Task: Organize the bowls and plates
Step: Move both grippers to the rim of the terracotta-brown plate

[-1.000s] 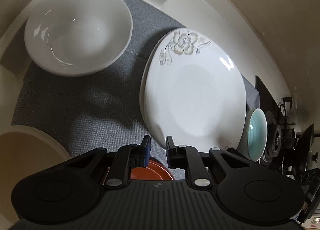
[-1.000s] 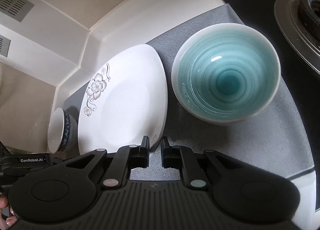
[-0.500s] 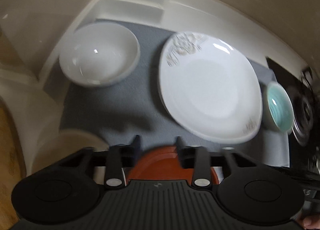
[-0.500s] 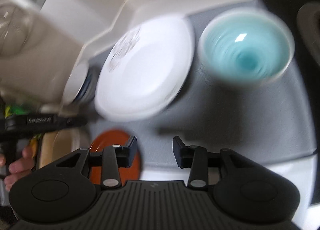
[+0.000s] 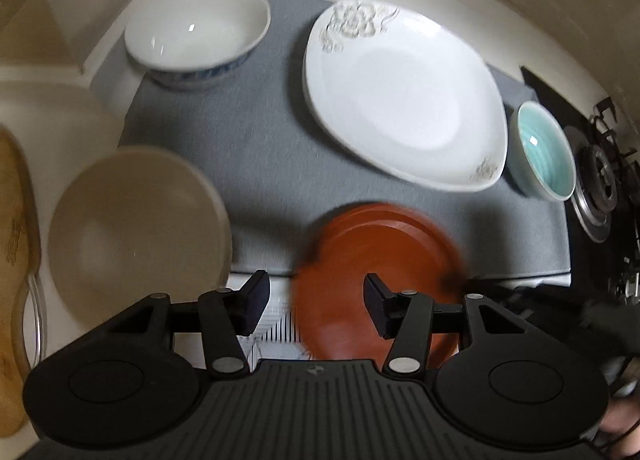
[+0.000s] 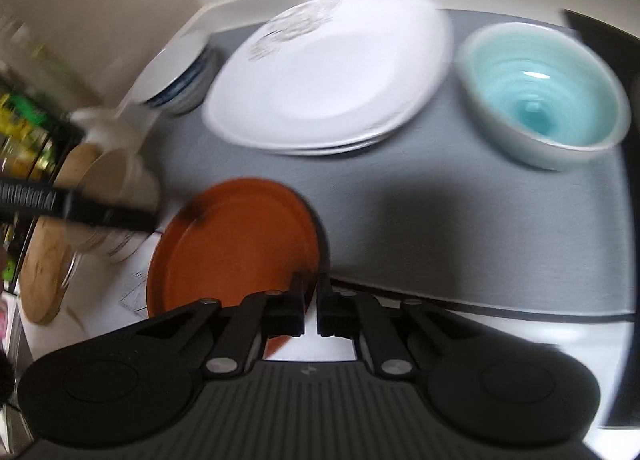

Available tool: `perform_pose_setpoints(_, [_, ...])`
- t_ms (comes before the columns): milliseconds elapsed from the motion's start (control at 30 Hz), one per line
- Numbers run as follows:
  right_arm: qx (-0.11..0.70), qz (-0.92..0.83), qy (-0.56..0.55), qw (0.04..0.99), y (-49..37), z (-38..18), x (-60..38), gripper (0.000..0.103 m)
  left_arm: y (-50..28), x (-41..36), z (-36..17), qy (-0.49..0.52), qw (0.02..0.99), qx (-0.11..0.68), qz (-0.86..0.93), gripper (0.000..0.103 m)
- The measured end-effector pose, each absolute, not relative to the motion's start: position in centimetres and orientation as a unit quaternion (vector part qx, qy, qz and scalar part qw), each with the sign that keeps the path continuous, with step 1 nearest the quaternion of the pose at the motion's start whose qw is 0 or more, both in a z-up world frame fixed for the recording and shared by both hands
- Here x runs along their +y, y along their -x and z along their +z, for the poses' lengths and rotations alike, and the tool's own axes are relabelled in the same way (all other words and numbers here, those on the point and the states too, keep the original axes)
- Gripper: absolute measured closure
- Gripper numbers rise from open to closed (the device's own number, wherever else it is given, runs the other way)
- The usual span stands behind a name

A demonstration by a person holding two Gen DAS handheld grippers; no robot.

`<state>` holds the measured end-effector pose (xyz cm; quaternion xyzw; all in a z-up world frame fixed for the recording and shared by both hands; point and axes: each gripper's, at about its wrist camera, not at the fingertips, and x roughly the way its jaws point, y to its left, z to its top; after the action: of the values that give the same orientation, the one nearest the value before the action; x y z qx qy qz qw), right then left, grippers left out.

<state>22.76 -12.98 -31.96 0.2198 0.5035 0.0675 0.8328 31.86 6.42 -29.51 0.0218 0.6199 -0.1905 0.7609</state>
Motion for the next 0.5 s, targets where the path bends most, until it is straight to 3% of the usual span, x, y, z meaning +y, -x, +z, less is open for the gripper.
perform_pose_setpoints(133, [0.507, 0.047, -0.246, 0.825, -21.2, -32.5, -15.4, 0.096, -30.7, 5.7, -30.8, -0.038, 0.741, 0.637, -0.209, 0.050])
perform_pose_setpoints(233, [0.503, 0.046, -0.259, 0.824, -20.2, -32.9, -16.1, 0.094, -30.8, 5.2, -31.7, -0.055, 0.747, 0.634, -0.191, 0.072])
perform_pose_setpoints(333, [0.488, 0.043, -0.301, 0.818, -19.5, -33.0, -17.7, 0.092, -31.6, 5.2, -33.1, -0.030, 0.720, 0.664, -0.198, 0.079])
perform_pose_setpoints(367, [0.481, 0.047, -0.319, 0.816, -19.5, -33.1, -17.9, 0.086, -31.9, 5.3, -33.5, -0.022, 0.710, 0.674, -0.202, 0.083])
perform_pose_setpoints(400, [0.474, 0.050, -0.330, 0.815, -19.6, -33.2, -17.9, 0.071, -32.1, 5.4, -33.8, -0.020, 0.708, 0.678, -0.197, 0.084])
perform_pose_setpoints(467, [0.468, 0.054, -0.334, 0.817, -19.8, -33.1, -17.7, 0.053, -32.3, 5.5, -33.8, -0.023, 0.709, 0.677, -0.198, 0.085])
perform_pose_setpoints(500, [0.466, 0.058, -0.332, 0.818, -19.9, -33.1, -17.4, 0.052, -32.4, 5.5, -33.8, -0.026, 0.711, 0.674, -0.197, 0.085])
